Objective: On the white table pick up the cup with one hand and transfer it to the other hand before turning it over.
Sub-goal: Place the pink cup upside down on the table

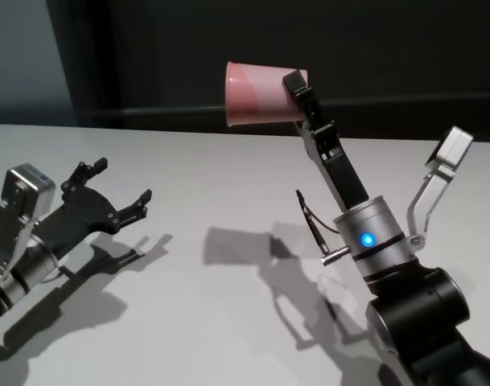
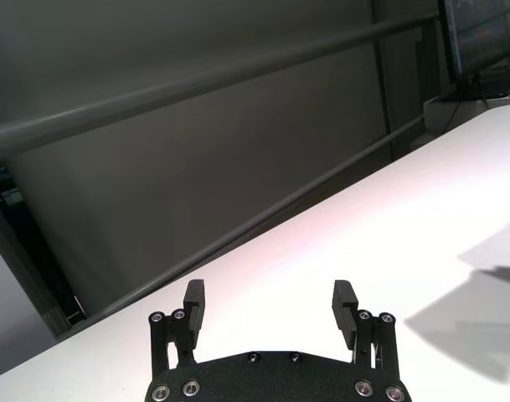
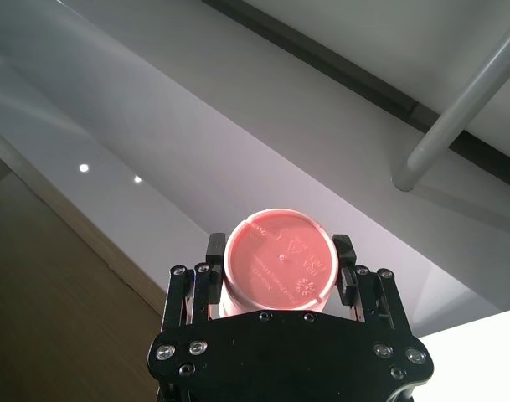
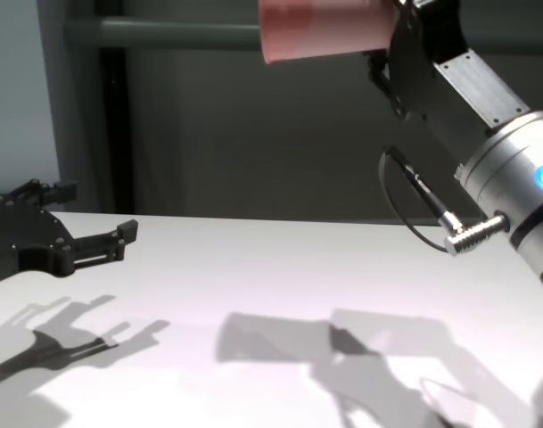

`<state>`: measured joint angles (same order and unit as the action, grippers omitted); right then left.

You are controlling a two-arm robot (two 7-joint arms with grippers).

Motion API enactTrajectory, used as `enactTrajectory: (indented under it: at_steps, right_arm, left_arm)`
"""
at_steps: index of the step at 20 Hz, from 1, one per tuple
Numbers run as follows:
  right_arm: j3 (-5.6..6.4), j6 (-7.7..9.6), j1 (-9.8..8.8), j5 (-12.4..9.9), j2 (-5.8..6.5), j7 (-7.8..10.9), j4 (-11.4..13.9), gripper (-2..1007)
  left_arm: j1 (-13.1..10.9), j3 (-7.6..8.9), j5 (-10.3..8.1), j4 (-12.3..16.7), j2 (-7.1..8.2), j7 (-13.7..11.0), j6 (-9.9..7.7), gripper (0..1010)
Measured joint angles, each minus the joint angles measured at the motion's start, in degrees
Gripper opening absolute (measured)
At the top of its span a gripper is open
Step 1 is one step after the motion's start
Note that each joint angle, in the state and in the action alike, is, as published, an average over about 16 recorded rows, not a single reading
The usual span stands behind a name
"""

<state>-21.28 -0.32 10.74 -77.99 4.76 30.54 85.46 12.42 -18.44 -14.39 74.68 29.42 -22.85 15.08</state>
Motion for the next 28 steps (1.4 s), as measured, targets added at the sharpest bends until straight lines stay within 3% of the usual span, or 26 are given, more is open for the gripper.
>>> enactTrajectory:
  at_steps: [20, 28]
  right_arm:
    - [0.0, 0.0, 0.0, 0.0, 0.0, -0.02, 0.0, 743]
    - [0.12, -0.95, -0.75, 0.0, 0.83, -1.26, 0.3, 743]
  left_arm:
    - [-0.7, 0.89, 0.84, -1.0, -0.88, -1.9, 0.28, 1001]
    - [-0.6, 0.85, 0.86, -0.9, -0.86, -1.8, 0.29, 1001]
